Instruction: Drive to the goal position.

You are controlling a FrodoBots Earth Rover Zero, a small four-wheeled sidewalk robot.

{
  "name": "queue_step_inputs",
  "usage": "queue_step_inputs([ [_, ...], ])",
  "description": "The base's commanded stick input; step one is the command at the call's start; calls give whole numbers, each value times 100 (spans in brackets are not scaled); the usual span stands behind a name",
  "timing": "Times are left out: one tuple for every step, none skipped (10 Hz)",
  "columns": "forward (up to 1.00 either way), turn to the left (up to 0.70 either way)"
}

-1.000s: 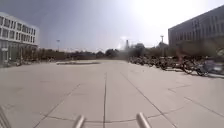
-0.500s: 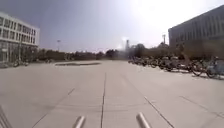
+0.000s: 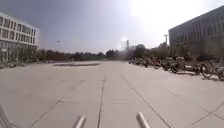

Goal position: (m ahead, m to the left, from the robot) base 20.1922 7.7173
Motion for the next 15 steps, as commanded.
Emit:
queue_step_inputs([
  [100,0],
  [100,0],
  [100,0],
  [100,0],
  [100,0],
  [100,0],
  [100,0],
  [100,0],
  [100,0],
  [100,0],
  [100,0],
  [100,0],
  [100,0],
  [100,0],
  [100,0],
])
